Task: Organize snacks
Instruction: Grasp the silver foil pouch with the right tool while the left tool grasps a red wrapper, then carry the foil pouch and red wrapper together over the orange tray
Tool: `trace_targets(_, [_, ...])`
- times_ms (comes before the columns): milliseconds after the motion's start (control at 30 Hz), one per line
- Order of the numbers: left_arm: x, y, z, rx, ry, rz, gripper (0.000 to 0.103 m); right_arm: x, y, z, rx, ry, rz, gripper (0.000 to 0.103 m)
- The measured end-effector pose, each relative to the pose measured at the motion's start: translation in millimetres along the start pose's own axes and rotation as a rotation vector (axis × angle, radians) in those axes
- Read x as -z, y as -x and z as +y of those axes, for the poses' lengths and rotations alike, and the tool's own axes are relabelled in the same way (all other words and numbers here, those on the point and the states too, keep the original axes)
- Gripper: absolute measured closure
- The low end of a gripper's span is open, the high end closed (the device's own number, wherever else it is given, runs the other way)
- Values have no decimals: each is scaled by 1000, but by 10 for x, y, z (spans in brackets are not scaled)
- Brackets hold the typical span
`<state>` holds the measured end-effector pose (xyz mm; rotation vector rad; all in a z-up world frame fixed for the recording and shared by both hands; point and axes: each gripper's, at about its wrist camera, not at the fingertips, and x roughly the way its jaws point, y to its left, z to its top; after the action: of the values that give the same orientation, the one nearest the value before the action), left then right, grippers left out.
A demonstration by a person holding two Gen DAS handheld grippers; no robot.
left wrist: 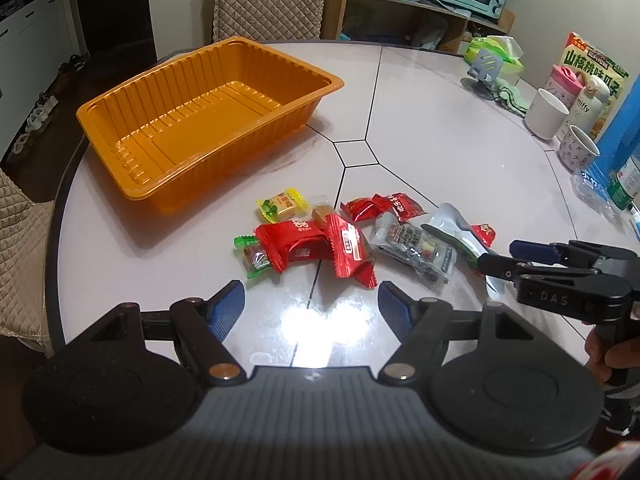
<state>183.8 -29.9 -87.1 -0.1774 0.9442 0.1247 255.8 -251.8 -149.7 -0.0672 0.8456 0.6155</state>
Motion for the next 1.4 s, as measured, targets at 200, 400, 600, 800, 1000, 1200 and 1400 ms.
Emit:
trace_targets(200, [-28, -73, -35, -4, -6, 3, 32, -3, -105, -41, -11, -1, 16, 54])
trace_targets(400, [-61, -168, -76, -12, -14, 0, 32, 6, -188, 5, -4, 23, 31, 63])
trace_targets(600, [-88, -227, -66, -11, -11, 2, 32, 27, -166, 25, -12, 17, 45, 70])
trace_targets(800, [-100, -273, -84, -2, -12, 3, 32, 2, -200, 25, 1, -2, 53, 70])
trace_targets(1000, [-117, -314, -114, 1, -19, 1, 33, -18, -257, 33, 5, 9, 54, 71])
trace_targets(1200, [-124, -353, -129, 7, -22, 0, 42, 20, -193, 63, 11, 43, 20, 73])
trace_targets(1400, [-139, -409, -167, 23, -24, -5, 49, -34, -42, 29, 10, 20, -33, 73])
